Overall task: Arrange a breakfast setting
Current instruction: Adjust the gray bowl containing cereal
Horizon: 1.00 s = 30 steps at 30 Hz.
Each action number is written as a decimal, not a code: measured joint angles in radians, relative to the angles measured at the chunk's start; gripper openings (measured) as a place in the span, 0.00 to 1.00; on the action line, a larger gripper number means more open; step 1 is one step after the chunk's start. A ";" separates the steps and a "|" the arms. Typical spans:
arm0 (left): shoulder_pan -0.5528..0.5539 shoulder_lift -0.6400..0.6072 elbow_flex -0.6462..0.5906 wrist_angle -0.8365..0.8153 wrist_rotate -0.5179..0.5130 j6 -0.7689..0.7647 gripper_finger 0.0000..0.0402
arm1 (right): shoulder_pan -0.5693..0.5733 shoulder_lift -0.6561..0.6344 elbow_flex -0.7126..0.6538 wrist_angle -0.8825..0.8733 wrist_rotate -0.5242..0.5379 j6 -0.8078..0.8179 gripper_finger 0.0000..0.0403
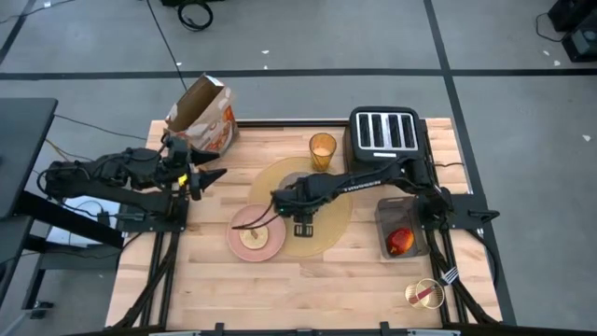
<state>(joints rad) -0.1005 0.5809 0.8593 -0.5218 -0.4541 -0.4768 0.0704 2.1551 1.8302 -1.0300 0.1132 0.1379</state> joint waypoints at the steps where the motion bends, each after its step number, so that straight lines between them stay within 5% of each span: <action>1: 0.000 -0.001 0.000 -0.006 0.000 0.000 0.79 | 0.002 0.000 -0.003 -0.003 0.005 0.019 0.33; 9: 0.000 0.000 0.000 -0.030 0.026 0.002 0.79 | 0.000 -0.001 -0.007 0.023 0.069 0.021 0.33; 30: 0.000 -0.001 0.000 -0.030 0.066 0.001 0.79 | -0.005 -0.015 -0.013 0.045 -0.080 0.000 0.32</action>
<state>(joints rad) -0.1005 0.5800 0.8593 -0.5518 -0.3878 -0.4761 0.0654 2.1404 1.8172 -0.9845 0.0327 0.1375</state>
